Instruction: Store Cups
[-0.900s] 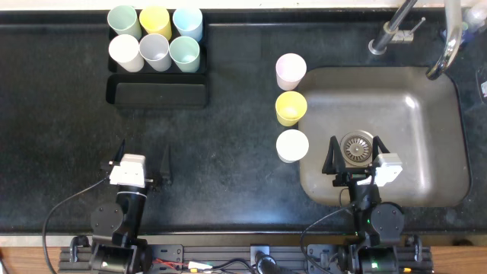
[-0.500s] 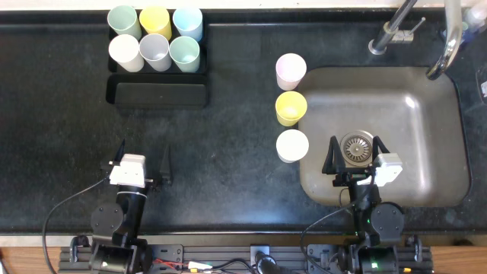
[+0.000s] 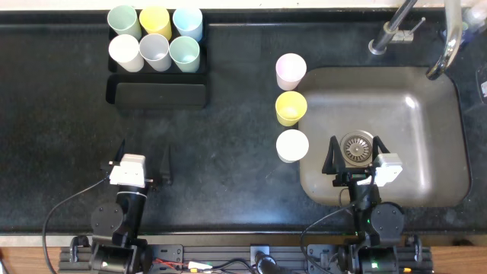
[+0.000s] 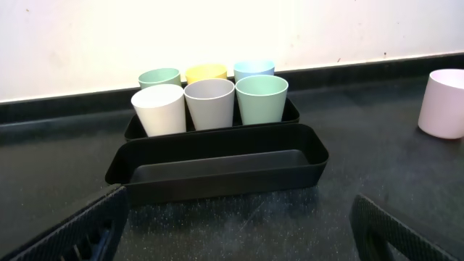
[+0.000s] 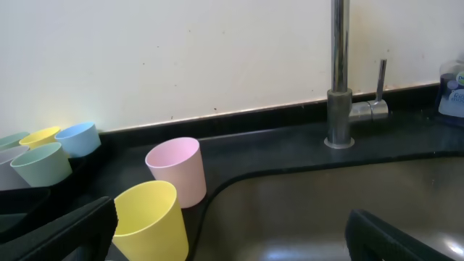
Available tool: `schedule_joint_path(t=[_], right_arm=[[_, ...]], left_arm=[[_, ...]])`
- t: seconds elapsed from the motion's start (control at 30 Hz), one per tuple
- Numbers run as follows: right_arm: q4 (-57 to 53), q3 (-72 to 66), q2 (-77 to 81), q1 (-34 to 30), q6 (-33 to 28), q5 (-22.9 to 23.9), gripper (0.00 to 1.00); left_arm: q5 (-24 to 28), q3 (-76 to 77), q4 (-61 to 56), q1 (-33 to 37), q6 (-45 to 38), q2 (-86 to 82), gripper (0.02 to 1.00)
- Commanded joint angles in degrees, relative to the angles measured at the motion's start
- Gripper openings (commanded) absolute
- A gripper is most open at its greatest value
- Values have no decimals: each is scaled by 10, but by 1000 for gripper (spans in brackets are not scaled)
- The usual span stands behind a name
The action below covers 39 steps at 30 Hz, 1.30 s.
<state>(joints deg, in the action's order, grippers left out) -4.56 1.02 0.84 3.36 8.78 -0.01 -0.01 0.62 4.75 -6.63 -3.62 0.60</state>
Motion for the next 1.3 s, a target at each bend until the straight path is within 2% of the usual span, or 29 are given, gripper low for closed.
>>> schedule_joint_path(t=[0.03,0.93,1.07,1.17,1.3], right_arm=[[2,-7,-6,-4,0,-4,996],[2,-7,-6,-4,0,-4,998],[2,-8,-6,-4,0,-4,998],[2,-7,-6,-4,0,-4,996],[2,-7,-6,-4,0,-4,998]], left_arm=[[-1,-2,1,3,-11,-4,998],[-1,-1,2,3,-11,-3,998],[3,42,36,3,-6,49,998],[71,157,76,3,-4,190,998],[221,413,169,2,-4,437,998]])
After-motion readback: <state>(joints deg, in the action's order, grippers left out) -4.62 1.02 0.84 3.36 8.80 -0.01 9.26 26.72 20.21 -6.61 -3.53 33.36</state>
